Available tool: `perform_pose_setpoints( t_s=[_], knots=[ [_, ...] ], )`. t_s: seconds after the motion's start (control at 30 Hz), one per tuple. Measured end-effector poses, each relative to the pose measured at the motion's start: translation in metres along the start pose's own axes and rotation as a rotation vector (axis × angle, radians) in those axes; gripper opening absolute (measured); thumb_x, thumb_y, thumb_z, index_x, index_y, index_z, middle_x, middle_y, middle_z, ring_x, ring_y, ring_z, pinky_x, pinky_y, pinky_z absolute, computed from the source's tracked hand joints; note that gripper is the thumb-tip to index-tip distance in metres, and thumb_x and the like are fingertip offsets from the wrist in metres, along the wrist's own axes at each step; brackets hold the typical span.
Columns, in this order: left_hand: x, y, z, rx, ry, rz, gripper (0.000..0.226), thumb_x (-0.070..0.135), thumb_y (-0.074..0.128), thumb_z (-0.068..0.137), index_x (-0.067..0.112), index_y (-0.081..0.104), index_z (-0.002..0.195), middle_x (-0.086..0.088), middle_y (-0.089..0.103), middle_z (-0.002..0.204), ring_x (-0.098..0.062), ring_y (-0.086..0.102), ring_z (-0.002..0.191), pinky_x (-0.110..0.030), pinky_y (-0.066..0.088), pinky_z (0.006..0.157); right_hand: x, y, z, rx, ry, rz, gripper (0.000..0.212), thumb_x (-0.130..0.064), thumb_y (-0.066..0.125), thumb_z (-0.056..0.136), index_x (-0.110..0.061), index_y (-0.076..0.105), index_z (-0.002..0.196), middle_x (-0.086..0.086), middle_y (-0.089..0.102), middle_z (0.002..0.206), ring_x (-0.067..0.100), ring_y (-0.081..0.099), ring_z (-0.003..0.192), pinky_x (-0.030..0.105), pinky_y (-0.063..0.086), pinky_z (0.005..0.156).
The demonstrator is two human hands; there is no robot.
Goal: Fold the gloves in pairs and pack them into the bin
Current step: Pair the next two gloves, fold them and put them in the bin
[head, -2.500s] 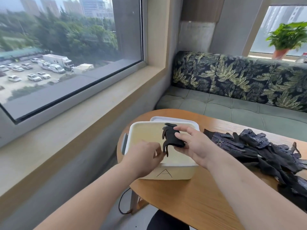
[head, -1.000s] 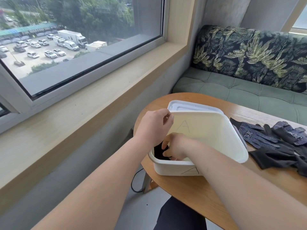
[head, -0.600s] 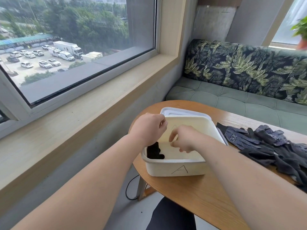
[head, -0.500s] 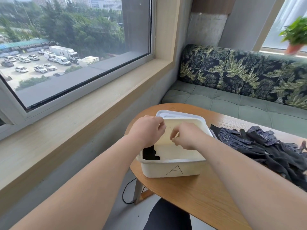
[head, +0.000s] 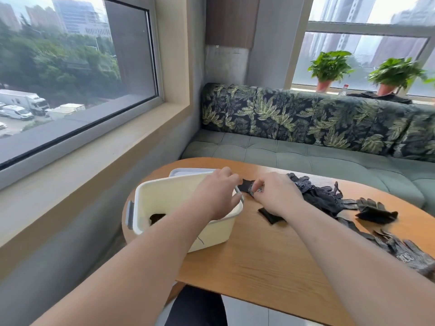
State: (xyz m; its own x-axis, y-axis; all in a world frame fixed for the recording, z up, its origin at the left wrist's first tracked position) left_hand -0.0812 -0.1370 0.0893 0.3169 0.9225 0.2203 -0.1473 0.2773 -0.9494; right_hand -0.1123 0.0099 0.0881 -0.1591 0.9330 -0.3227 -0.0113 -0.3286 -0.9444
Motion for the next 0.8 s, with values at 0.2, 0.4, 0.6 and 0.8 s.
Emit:
perform_pose_setpoints(
  t_s=[0.2,0.4,0.6,0.8],
  knots=[
    [0.070,0.039,0.022,0.003,0.168,0.077,0.039,0.040,0.055,0.103,0.021,0.059,0.137,-0.006,0.052,0.135,-0.030,0.046,0.126,-0.043,0.043,0.107,0.072,0.006,-0.022,-0.027,0.127,-0.030,0.022,-0.022,0.063,0.086,-0.043,0.067,0.080,-0.002,0.073,0.116,0.025,0.067,0.111,0.036,0.057,0.090],
    [0.110,0.085,0.030,-0.038,0.274,0.095,0.035,0.037,0.057,0.101,0.017,0.064,0.130,-0.007,0.055,0.130,-0.031,0.048,0.122,-0.042,0.043,0.103,0.121,0.031,-0.033,-0.057,0.190,-0.083,0.018,-0.026,0.063,0.093,-0.043,0.068,0.088,-0.004,0.071,0.117,0.022,0.068,0.109,0.032,0.055,0.087],
    [0.110,0.135,0.032,-0.138,0.270,0.126,0.041,0.038,0.054,0.103,0.016,0.060,0.137,-0.007,0.053,0.138,-0.031,0.049,0.126,-0.042,0.041,0.108,0.149,0.073,-0.036,-0.128,0.181,-0.098,0.029,-0.037,0.064,0.098,-0.037,0.065,0.127,-0.002,0.058,0.131,0.025,0.059,0.126,0.039,0.053,0.100],
    [0.090,0.187,0.026,-0.266,0.180,0.127,0.064,0.045,0.052,0.107,0.014,0.035,0.160,-0.014,0.020,0.174,-0.030,0.020,0.160,-0.043,0.021,0.130,0.161,0.123,-0.042,-0.078,0.078,-0.152,0.041,-0.041,0.057,0.102,-0.031,0.055,0.142,-0.006,0.048,0.150,0.025,0.042,0.142,0.043,0.048,0.107]
  ],
)
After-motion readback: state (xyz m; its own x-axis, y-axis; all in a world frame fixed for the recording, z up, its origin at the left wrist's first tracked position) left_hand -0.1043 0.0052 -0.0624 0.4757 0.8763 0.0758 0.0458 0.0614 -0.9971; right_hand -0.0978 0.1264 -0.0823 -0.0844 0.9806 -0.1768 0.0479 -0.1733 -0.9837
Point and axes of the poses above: each hand's wrist, its own z-axis towards the middle knuckle, its own y-axis out of the palm, x = y × z, the point moved 10 cm from there along z, towards the middle knuckle
